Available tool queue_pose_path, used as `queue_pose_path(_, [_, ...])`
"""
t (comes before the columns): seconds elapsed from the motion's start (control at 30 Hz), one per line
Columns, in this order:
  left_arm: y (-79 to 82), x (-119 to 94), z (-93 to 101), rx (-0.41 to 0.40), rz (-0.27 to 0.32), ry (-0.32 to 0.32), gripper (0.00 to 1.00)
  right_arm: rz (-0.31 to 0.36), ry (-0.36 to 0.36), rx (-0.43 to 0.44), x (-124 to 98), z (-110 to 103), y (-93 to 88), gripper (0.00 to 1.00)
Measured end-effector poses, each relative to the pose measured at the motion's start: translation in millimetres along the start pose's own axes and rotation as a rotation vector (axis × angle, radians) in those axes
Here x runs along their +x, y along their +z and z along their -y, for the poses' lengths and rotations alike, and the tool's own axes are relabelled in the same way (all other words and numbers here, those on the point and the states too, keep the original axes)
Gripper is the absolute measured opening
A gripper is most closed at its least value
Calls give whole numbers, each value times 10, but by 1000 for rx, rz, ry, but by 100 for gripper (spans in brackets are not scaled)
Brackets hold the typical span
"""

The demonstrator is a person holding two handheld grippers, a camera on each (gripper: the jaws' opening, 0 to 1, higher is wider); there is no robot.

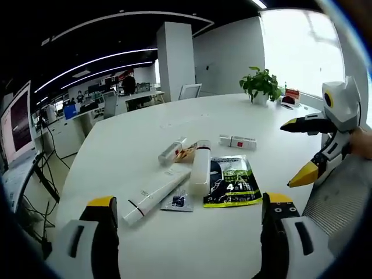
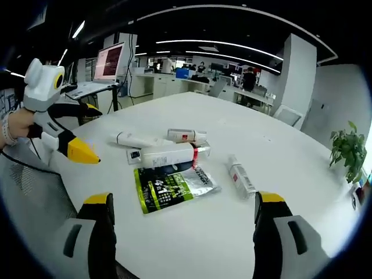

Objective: Arrange the skincare products in the storage area until every visible bottle or jar stands upright without overlapping.

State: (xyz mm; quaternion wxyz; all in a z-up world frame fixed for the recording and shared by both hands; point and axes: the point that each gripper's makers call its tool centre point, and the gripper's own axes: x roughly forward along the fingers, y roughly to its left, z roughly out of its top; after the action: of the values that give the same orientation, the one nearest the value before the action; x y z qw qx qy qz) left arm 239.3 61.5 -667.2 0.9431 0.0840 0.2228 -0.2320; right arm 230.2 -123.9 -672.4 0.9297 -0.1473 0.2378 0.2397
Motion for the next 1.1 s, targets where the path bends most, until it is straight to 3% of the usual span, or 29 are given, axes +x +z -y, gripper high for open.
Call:
queue_pose_path(0.33, [16,-12,81,20,5,-33,98,22,14,19,-88,-89,19,100])
queue_pose_path(0.67, [-3,-49,15,-45,7,-25,97,-4,22,-46,-227,-10,92,100])
queue_pose_path(0.87, [-31,-70,57,-52,8,-49,97,-13,26,-109,-248,125,270,100])
queue_pose_path(1.1, [-21,-89,67,-67,19,-56,96,0,71,-106,-204,268,507,100])
